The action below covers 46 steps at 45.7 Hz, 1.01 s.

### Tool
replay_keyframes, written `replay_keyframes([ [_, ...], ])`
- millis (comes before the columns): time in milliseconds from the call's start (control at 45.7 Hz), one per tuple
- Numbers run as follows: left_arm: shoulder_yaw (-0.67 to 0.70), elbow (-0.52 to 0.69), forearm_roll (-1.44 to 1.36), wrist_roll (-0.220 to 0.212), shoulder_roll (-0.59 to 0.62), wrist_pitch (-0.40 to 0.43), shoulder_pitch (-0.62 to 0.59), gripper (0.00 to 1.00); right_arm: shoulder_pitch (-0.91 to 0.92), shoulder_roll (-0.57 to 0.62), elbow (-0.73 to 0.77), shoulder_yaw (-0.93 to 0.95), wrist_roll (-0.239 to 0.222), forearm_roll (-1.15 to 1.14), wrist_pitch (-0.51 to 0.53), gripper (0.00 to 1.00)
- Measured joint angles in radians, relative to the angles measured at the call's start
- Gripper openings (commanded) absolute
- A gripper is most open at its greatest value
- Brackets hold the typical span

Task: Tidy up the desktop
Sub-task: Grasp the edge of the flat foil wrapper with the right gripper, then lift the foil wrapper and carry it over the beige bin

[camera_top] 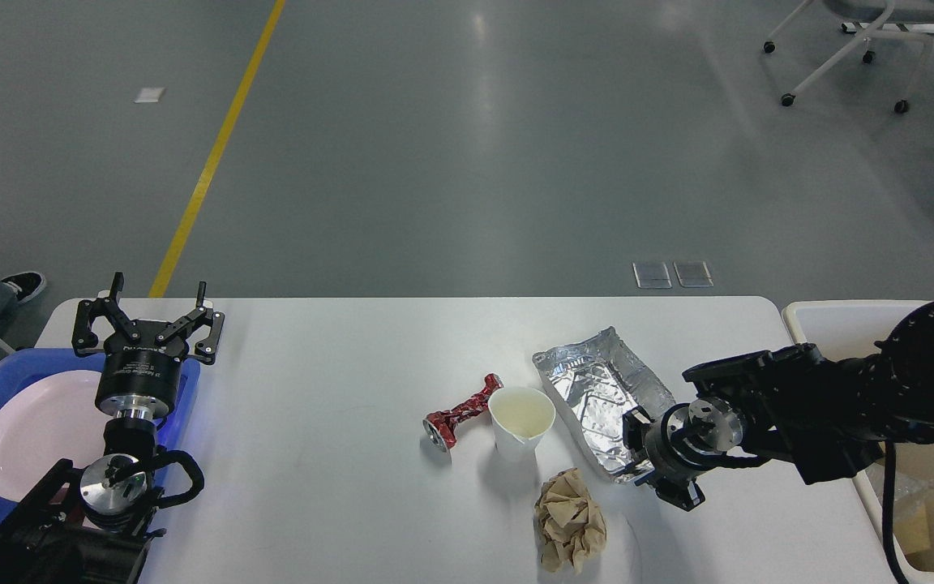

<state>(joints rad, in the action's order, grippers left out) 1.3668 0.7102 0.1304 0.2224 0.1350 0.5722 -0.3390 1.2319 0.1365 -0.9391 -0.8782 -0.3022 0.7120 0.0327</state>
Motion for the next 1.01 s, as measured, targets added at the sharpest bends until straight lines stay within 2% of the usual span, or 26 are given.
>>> replay_keyframes([
  [328,0.0,0.0,0.0,0.0,0.0,0.0,0.0,0.96,-0.006,0.002,-0.009,-0.001,0.0,-0.004,-0.133,0.0],
  [613,0.0,0.0,0.0,0.0,0.0,0.0,0.0,0.96,0.013,0.012,-0.034,-0.001,-0.003,-0.006,-0.132,0.0],
  [875,0.0,0.0,0.0,0.0,0.0,0.0,0.0,0.96,0.248,0.143,-0.318,-0.024,-0.007,-0.008,-0.12,0.0],
  [1006,0.0,0.0,0.0,0.0,0.0,0.0,0.0,0.96,0.395,0.183,-0.418,-0.127,-0.006,-0.009,-0.1,0.0],
])
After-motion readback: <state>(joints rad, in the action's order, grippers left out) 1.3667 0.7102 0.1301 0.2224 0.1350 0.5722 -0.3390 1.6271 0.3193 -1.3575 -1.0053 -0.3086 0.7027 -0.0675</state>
